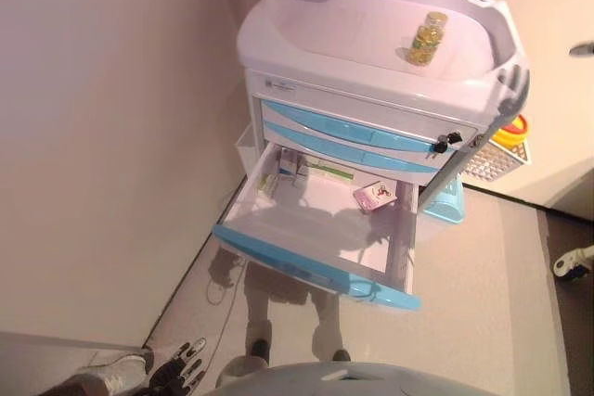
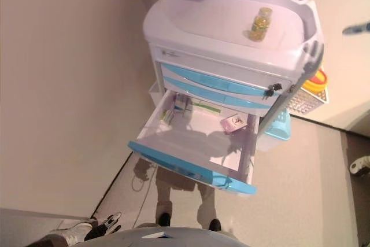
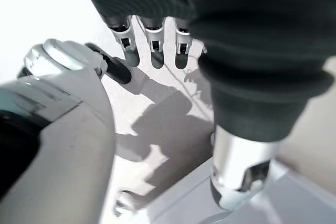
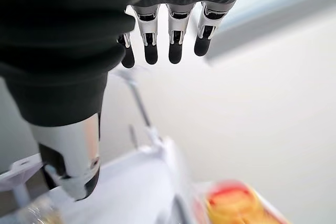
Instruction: Open the drawer and pick up the medicine
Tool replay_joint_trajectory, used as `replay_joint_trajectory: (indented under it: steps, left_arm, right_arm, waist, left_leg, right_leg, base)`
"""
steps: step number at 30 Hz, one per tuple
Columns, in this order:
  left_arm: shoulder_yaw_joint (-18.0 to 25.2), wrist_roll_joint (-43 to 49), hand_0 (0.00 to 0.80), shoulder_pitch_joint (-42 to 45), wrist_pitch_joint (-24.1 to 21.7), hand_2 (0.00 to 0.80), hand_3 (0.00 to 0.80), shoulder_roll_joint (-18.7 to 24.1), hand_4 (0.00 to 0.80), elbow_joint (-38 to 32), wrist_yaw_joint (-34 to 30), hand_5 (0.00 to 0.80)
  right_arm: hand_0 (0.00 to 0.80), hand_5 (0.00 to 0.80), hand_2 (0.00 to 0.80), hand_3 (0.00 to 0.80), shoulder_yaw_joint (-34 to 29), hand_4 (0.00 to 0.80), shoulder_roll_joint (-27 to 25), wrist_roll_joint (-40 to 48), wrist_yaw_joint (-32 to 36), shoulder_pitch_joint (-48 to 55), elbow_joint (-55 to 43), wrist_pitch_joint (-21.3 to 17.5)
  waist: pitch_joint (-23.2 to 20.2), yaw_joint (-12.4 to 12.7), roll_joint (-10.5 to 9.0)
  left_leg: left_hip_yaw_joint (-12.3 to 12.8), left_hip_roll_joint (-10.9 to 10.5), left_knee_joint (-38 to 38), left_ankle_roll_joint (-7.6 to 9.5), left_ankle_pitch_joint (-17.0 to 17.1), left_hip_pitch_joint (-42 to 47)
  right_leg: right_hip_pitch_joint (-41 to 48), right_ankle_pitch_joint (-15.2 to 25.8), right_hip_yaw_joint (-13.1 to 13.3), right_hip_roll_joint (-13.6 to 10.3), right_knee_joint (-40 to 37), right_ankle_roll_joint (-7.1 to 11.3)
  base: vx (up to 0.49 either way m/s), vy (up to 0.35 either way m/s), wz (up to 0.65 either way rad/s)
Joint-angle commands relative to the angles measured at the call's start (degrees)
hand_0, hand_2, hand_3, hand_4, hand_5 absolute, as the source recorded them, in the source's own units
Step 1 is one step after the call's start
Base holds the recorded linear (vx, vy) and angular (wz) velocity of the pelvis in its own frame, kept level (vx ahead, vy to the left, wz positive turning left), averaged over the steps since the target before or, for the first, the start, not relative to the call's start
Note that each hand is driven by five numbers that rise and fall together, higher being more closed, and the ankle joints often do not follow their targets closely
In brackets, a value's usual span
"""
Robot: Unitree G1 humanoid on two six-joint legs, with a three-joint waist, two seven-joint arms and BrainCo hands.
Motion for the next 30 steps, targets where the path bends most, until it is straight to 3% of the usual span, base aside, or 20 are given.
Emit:
replay_joint_trajectory:
  steps: [1,3,9,13,18,23,25,30]
  left_arm:
    - [-4.0,10.0,0.000,-2.4,-4.9,0.000,0.000,2.3,0.000,1.7,1.5,0.000]
    - [-5.4,12.0,0.000,-3.8,-5.6,0.000,0.000,2.0,0.000,2.1,2.7,0.000]
    - [-9.5,22.9,0.000,-6.4,-9.5,0.000,0.000,1.4,0.000,1.6,6.4,0.000]
    - [-14.2,31.7,0.000,-9.0,-10.8,0.000,0.000,2.1,0.000,0.2,10.1,0.000]
    - [-20.8,38.1,0.000,-13.3,-10.1,0.000,0.000,3.3,0.000,-0.7,12.1,0.000]
    - [-24.2,40.4,0.000,-17.1,-9.3,0.000,0.000,3.9,0.000,-1.4,13.2,0.000]
    - [-25.4,40.6,0.000,-19.4,-9.5,0.000,0.000,4.3,0.000,-0.7,13.9,0.000]
    - [-26.4,38.0,0.000,-26.8,-9.0,0.000,0.000,7.8,0.000,0.8,14.0,0.000]
  right_arm:
    - [0.000,0.000,0.000,0.000,-7.9,0.000,4.7,5.7,-0.1,6.9,-6.5,-2.5]
    - [0.000,0.000,0.000,0.000,-11.1,0.000,11.8,4.4,-0.1,14.5,-10.1,-4.3]
    - [0.000,0.000,0.000,0.000,-14.9,0.000,24.3,4.6,0.1,27.0,-10.8,-6.4]
    - [0.000,0.000,0.000,0.000,-13.6,0.000,30.2,9.1,-0.7,30.2,-8.2,-3.8]
    - [0.000,0.000,0.000,0.000,-9.1,0.000,36.0,12.4,-2.1,32.9,-1.4,-4.0]
    - [0.000,0.000,0.000,0.000,-4.2,0.000,39.7,16.8,-0.6,34.8,4.0,-4.2]
    - [0.000,0.000,0.000,0.000,-1.4,0.000,41.2,16.7,-0.8,35.2,6.7,-6.2]
    - [0.000,0.000,0.000,0.000,4.3,0.000,42.2,24.1,10.6,34.3,12.7,-8.3]
  waist:
    - [0.0,-1.5,-1.71]
    - [0.2,-3.0,-1.19]
    - [0.6,-5.8,-0.11]
    - [1.2,-7.8,0.57]
    - [2.4,-10.3,1.51]
    - [4.5,-12.5,2.36]
    - [5.9,-13.8,2.68]
    - [11.3,-16.8,3.19]
  left_leg:
    - [1.0,1.1,3.3,-1.73,-5.8,-1.3]
    - [1.8,1.5,2.5,-1.82,-5.5,-0.7]
    - [4.0,2.1,2.7,-2.08,-5.8,-0.1]
    - [5.6,2.3,3.7,-1.90,-6.4,0.1]
    - [7.1,2.5,5.5,-1.48,-7.3,0.3]
    - [8.5,2.3,8.1,-0.95,-8.3,-0.4]
    - [9.3,2.2,9.4,-0.69,-8.8,-1.0]
    - [11.4,2.0,13.0,-0.45,-9.2,-4.7]
  right_leg:
    - [-1.6,-1.9,-0.9,-2.2,4.3,4.09]
    - [-1.6,-1.8,-0.3,-2.0,4.2,4.18]
    - [-2.3,-1.9,1.0,-1.9,5.0,4.54]
    - [-2.9,-2.1,2.0,-1.7,5.8,4.66]
    - [-3.8,-2.3,3.7,-1.5,6.9,4.85]
    - [-5.4,-2.3,5.7,-1.6,8.5,5.01]
    - [-6.5,-2.3,6.8,-1.5,9.2,5.09]
    - [-10.8,-2.0,9.5,-1.6,11.1,5.02]
  base:
    - [-0.048,-0.012,-0.24]
    - [-0.031,-0.017,-0.31]
    - [-0.010,-0.020,-0.18]
    - [0.006,-0.006,-0.22]
    - [0.022,0.011,-0.12]
    - [0.013,0.043,-0.19]
    - [-0.029,0.102,-0.25]
    - [-0.145,0.148,-0.37]
